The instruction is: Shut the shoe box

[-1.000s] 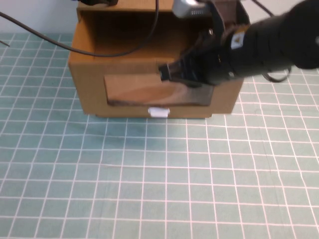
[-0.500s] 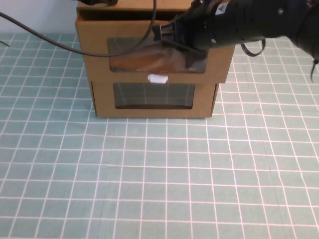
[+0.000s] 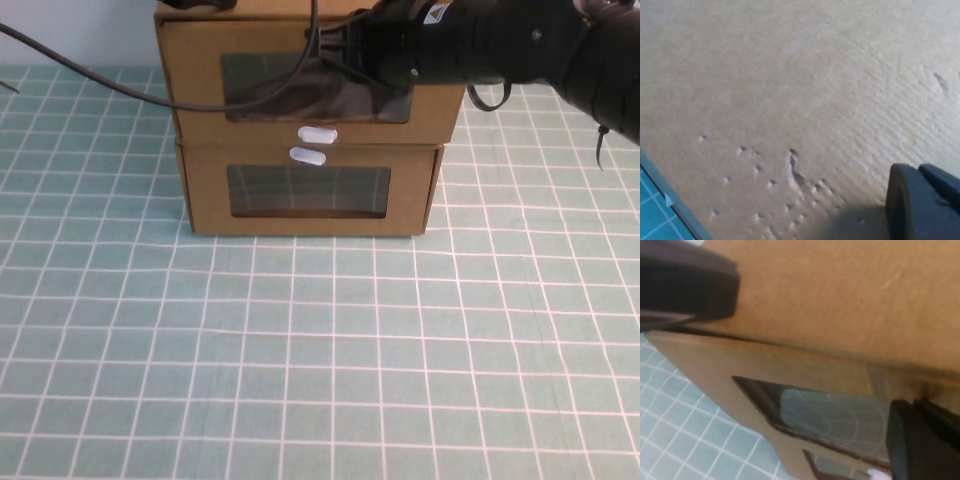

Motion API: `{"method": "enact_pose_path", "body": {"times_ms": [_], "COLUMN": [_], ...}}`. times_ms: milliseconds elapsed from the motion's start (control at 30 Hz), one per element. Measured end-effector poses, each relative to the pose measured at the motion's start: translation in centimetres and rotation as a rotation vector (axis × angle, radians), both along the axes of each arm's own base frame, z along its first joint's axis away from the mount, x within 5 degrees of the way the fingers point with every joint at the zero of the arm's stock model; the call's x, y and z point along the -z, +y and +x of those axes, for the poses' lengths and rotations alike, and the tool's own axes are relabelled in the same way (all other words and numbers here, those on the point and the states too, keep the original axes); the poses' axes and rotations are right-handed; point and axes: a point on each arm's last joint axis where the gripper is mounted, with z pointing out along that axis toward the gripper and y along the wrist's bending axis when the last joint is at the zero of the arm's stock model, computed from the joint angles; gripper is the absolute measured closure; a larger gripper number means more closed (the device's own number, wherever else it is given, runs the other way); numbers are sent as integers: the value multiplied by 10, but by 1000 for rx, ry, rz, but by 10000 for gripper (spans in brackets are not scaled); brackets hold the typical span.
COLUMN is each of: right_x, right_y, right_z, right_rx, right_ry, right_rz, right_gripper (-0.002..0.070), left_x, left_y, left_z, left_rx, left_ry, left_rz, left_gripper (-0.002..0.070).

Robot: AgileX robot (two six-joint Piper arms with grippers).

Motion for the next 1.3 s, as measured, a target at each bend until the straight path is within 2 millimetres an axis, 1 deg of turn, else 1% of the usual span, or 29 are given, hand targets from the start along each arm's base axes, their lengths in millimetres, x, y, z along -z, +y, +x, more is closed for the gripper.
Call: {"method": "enact_pose_path", "body": {"times_ms": [200,333,433,533,633,733,800,833,933,1000,1033,1100,1167,1233,1300], "right_x": [10,10,-3,-24,-50,-77,-88,-88,-91,-89,-90,-83,-71,-61,-50], "right_y": [-4,-6,-9,-15,-24,-39,-52,-57,-81,-100,-110,-128,-144,-158,-172], "right_z": [10,8,-2,-20,-44,-73,-96,-106,-147,-181,-200,-236,-266,-295,-323], "right_rx": [21,-4,-45,-86,-121,-142,-141,-137,-116,-106,-103,-97,-96,-95,-91], "right_ry": [24,61,65,69,59,28,15,18,6,-6,-26,-32,-32,-34,-45], "right_rz": [7,-6,-16,-25,-35,-44,-50,-57,-69,-74,-68,-50,-37,-16,10], "right_gripper": [687,687,687,687,687,687,687,687,687,687,687,687,687,687,687], "left_x": [0,-4,-18,-39,-60,-82,-98,-105,-129,-142,-146,-150,-147,-139,-126], "left_y": [0,1,4,9,14,17,21,23,29,34,37,44,50,56,62], "left_z": [0,-3,-14,-30,-49,-69,-85,-93,-122,-146,-155,-176,-197,-215,-236], "left_rx": [-4,-1,1,-8,-13,-14,-18,-18,-22,-34,-41,-68,-93,-120,-150], "left_ry": [5,4,-23,-76,-124,-180,-219,-238,-301,-341,-355,-388,-405,-429,-457], "left_rz": [-8,1,14,24,19,5,-9,-13,-33,-55,-60,-64,-69,-78,-88], "left_gripper": [680,680,680,680,680,680,680,680,680,680,680,680,680,680,680]}}
